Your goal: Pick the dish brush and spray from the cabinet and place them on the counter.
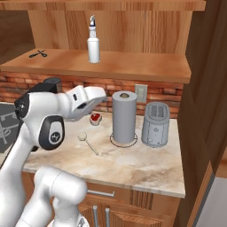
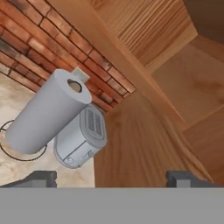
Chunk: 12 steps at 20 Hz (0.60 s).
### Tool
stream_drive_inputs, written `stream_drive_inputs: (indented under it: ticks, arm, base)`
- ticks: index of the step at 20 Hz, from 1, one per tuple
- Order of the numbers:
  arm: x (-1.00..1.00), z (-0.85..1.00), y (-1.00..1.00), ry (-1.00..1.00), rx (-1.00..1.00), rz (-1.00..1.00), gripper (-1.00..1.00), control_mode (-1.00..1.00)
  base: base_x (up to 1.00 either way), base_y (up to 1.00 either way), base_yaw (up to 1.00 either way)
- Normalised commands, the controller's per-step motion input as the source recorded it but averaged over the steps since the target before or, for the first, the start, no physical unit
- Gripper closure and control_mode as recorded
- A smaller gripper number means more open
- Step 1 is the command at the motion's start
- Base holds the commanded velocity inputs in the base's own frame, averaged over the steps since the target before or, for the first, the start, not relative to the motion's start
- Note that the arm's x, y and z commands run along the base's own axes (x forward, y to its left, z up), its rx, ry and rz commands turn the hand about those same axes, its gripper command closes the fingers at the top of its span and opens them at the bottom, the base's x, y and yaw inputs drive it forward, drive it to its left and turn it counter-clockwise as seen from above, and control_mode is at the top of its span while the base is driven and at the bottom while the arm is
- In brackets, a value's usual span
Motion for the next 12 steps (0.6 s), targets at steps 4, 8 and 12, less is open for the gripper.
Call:
stream_drive_inputs:
  ticks: [4,8,12]
  arm:
    - [-0.48,0.3,0.0,-0.09,0.16,0.0,-1.0,-1.0]
    - [-0.5,0.19,0.0,-0.2,0.23,0.0,-1.0,-1.0]
    - [-0.45,0.27,0.02,-0.25,0.24,0.0,-1.0,-1.0]
  base:
    - [0.0,0.0,0.0]
    - [0.0,0.0,0.0]
    - [0.0,0.0,0.0]
